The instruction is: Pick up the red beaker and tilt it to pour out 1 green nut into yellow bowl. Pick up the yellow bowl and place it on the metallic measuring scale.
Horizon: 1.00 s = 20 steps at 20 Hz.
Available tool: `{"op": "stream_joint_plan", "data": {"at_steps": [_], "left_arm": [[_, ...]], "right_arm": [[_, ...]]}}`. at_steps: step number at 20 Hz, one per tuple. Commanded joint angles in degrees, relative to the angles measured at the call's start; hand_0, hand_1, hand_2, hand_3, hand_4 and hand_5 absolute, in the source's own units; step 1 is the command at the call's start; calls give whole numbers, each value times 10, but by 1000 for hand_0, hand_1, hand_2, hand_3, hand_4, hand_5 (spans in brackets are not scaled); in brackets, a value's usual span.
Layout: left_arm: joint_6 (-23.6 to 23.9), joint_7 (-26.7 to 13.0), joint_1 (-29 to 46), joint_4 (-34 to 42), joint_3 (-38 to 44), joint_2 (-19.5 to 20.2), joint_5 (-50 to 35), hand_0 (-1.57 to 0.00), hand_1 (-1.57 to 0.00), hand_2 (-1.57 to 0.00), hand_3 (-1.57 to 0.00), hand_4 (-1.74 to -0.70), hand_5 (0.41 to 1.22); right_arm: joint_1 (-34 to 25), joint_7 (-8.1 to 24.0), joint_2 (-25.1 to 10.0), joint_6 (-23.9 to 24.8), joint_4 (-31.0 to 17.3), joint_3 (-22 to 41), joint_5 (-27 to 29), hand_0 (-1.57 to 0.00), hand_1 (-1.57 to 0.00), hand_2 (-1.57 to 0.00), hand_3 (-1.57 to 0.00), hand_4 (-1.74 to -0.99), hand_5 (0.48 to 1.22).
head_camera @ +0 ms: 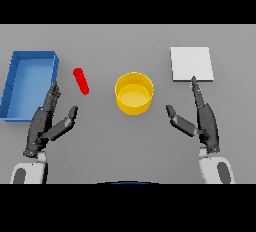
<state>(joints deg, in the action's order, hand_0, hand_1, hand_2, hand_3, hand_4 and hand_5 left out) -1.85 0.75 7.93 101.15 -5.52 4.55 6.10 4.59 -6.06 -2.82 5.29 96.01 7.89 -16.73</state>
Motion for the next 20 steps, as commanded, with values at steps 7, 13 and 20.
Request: {"op": "stream_joint_plan", "data": {"at_steps": [7, 13, 20], "left_arm": [[-8, -56, -31, -30, -3, 7, 8, 1, 1, 1, 1, -1136, 648], [-8, -35, -121, -156, 25, 6, 8, 1, 1, 1, 1, -1178, 648], [-6, 5, -235, -302, 46, 1, 18, 1, 1, 1, 1, -1197, 646]], "right_arm": [[0, 7, -1, -25, 12, 8, 15, 1, 1, 1, 1, -1163, 624], [7, 3, 5, -41, 18, 5, 42, 1, 1, 1, 1, -1219, 626], [-2, 8, -3, -40, 9, -3, 42, 1, 1, 1, 1, -1218, 626]]}}
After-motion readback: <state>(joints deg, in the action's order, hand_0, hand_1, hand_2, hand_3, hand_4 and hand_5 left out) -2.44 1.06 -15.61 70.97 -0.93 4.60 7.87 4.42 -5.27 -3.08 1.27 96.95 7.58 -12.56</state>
